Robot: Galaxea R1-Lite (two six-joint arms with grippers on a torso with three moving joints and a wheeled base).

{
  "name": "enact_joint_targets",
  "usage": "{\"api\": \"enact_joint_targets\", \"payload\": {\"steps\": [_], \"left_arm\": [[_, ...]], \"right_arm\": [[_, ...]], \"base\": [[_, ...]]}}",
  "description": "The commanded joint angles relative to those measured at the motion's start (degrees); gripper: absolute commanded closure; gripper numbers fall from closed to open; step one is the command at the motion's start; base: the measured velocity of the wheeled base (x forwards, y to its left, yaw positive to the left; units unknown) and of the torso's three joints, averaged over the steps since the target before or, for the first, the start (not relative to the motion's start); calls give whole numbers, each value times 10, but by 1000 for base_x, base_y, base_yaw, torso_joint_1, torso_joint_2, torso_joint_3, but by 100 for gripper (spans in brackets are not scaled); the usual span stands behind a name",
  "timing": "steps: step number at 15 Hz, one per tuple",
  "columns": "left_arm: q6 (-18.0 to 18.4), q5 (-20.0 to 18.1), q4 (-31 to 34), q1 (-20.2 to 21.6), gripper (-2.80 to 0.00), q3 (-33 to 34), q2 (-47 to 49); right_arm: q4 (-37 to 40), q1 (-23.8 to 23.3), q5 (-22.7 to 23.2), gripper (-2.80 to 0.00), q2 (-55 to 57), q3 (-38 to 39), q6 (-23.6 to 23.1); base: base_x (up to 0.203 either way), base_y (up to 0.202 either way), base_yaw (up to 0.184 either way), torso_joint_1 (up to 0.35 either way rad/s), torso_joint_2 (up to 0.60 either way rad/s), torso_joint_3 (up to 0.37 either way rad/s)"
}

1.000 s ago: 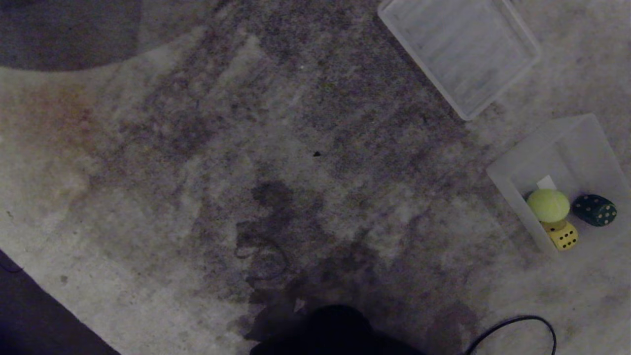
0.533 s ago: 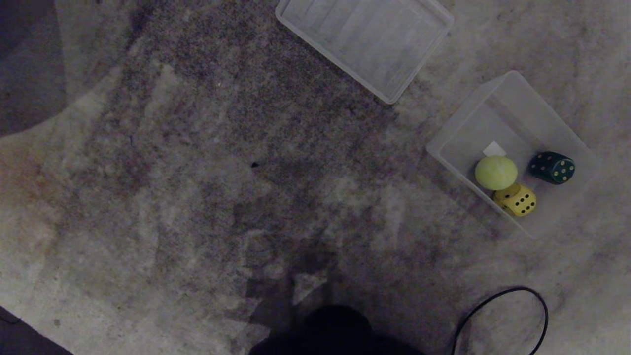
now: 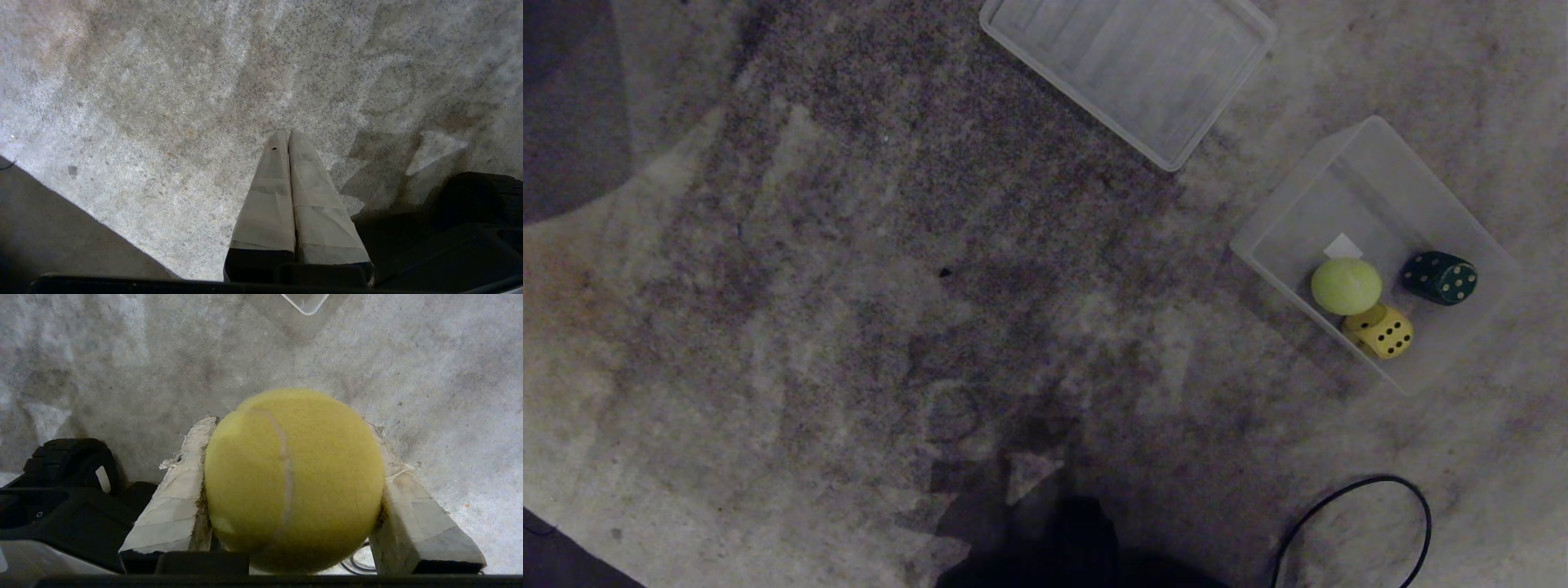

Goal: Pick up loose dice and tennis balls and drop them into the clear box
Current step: Put the ball in the box

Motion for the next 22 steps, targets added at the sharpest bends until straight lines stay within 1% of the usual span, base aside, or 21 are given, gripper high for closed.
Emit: {"api": "enact_joint_targets", "payload": {"steps": [1,11,12,14,15,18,20,22], "left_arm": [[-1,1,0,0,0,1,0],[4,-2,0,-1,0,1,0],[-3,1,-1,-1,0,1,0],[-8,1,-1,0,0,1,0],[-8,1,-1,-1,0,1,0],[-8,1,-1,0,0,1,0],[-8,1,-1,0,0,1,0],[-8,1,-1,-1,0,1,0]], "right_arm": [[0,0,0,0,1,0,-1],[0,-1,-2,0,1,0,0],[2,-1,-4,0,1,-4,1],[15,-2,-11,0,29,-48,2],[21,-3,-12,0,68,-72,7],[21,-4,-14,0,248,-157,45],[-25,-5,-15,0,379,-194,68],[-114,-4,-16,0,506,-216,82]], "base": [[0,0,0,0,0,0],[0,0,0,0,0,0],[0,0,0,0,0,0],[0,0,0,0,0,0],[0,0,0,0,0,0],[0,0,0,0,0,0],[0,0,0,0,0,0],[0,0,0,0,0,0]]}}
